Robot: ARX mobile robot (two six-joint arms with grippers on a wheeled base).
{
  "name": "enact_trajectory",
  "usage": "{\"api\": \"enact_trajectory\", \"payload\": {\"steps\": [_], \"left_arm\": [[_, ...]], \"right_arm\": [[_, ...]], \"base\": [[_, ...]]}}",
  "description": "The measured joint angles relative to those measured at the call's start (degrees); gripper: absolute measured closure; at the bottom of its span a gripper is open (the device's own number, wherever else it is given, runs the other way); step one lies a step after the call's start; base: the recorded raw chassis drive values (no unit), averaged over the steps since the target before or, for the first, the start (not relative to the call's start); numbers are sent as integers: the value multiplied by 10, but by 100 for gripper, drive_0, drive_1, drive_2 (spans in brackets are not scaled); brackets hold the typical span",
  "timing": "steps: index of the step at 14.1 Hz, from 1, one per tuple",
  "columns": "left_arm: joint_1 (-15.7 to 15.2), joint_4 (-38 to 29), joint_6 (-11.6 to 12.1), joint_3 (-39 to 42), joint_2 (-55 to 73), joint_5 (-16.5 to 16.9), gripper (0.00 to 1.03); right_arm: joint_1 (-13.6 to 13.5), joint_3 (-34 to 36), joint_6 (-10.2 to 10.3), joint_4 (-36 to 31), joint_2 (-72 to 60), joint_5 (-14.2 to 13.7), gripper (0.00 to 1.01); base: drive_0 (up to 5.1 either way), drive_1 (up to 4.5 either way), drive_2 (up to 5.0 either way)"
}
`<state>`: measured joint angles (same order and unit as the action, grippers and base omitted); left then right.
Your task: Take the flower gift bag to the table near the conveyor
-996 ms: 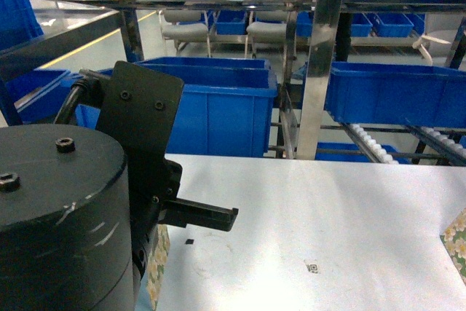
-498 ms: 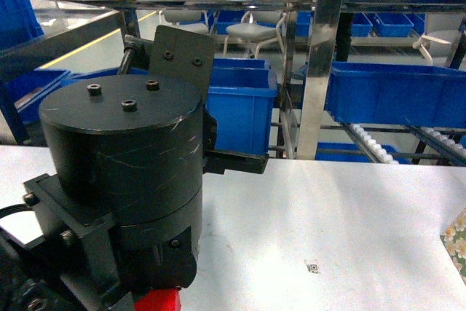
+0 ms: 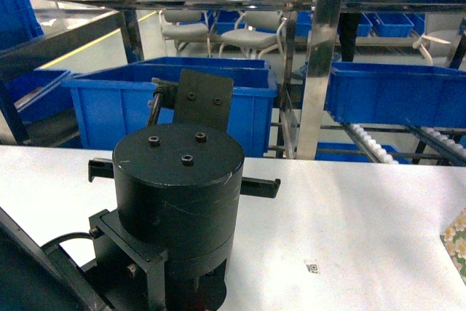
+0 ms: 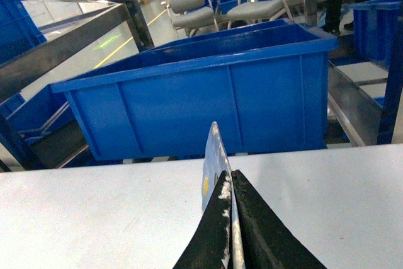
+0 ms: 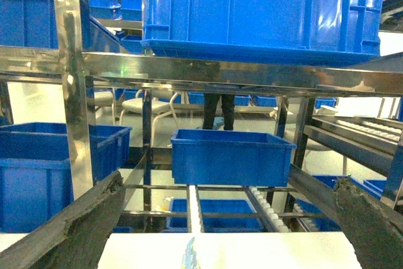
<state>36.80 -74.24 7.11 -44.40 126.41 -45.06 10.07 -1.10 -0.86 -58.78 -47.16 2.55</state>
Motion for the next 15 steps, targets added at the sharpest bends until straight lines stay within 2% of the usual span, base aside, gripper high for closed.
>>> {"api": "enact_trajectory", "payload": {"steps": [2, 4, 8, 9, 12, 15], "left_arm": [[4, -6, -12, 20, 0, -15, 101], [18, 1, -14, 55, -5, -19, 101], [24, 1, -27, 98, -15, -20, 101], [25, 1, -29, 106, -21, -17, 95], [43, 5, -30, 136, -55, 7, 57], [40, 5, -33, 167, -105, 29, 19]], "right_arm": [[0, 0, 0, 0, 0, 0, 3], [0, 0, 0, 0, 0, 0, 3], [0, 0, 0, 0, 0, 0, 3], [0, 0, 0, 0, 0, 0, 3], [0, 0, 0, 0, 0, 0, 3], [0, 0, 0, 0, 0, 0, 3]], "base": [[0, 0, 0], [0, 0, 0], [0, 0, 0], [0, 0, 0], [0, 0, 0], [0, 0, 0]]}}
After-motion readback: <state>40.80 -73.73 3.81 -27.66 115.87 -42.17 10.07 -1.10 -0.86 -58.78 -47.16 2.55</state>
